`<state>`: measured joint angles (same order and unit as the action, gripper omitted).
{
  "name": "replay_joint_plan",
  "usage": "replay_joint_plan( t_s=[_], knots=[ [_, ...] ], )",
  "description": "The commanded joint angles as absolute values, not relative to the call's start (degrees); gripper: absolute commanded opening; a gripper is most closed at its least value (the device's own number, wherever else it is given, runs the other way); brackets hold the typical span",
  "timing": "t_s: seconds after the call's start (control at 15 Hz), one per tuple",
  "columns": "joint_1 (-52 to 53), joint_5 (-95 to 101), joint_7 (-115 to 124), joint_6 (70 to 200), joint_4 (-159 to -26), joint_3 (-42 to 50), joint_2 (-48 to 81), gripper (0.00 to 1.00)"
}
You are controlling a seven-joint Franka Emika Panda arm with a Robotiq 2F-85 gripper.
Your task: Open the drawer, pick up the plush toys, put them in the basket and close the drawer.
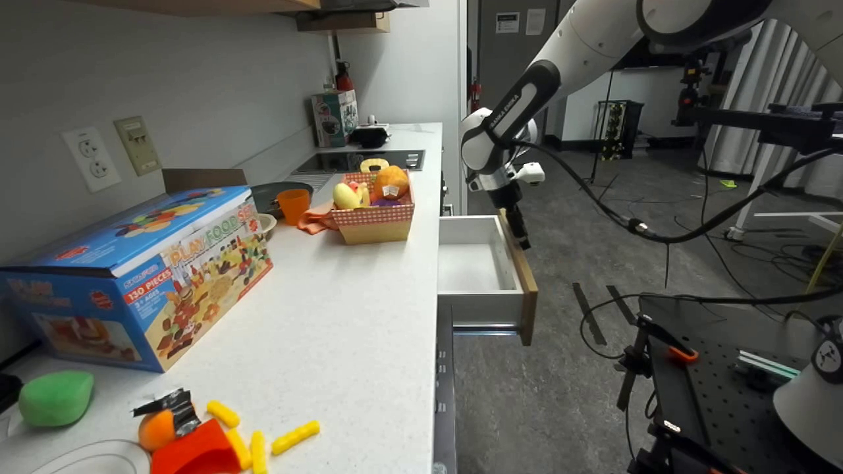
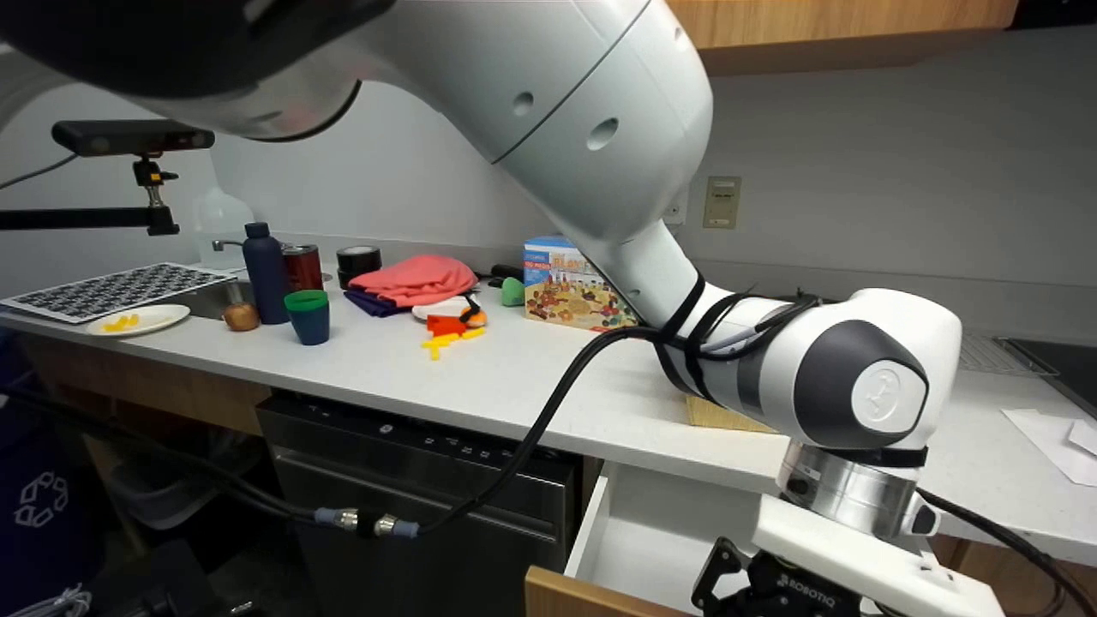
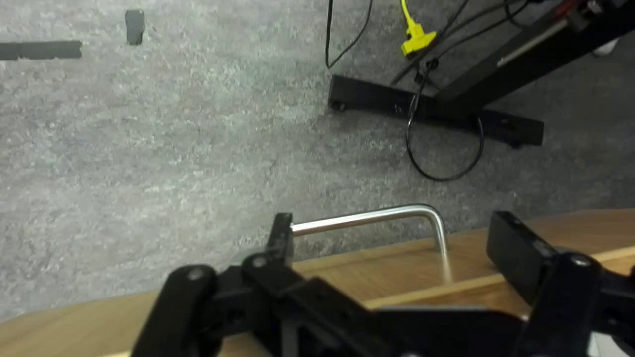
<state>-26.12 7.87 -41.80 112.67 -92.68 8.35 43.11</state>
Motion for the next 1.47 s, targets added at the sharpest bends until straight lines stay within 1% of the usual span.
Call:
replay_joint_plan(
  t_s=[0.0, 0.33, 0.67, 0.93, 1.13, 1.4],
  knots=[
    [-26.1, 3.3, -39.5, 121.3, -94.3, 6.1, 40.9, 1.00],
    [-25.5, -0.5, -37.8, 134.1, -96.1, 3.4, 38.8, 1.00],
    [-26.4, -5.6, -37.8, 142.2, -100.1, 0.3, 33.7, 1.00],
    [-27.1, -9.1, -39.7, 146.1, -107.6, -0.6, 24.4, 1.00],
    [-27.1, -12.3, -41.8, 148.2, -114.7, -0.6, 15.1, 1.00],
    [-25.2, -19.4, -47.8, 149.9, -123.6, 1.0, 2.8, 1.00]
  ],
)
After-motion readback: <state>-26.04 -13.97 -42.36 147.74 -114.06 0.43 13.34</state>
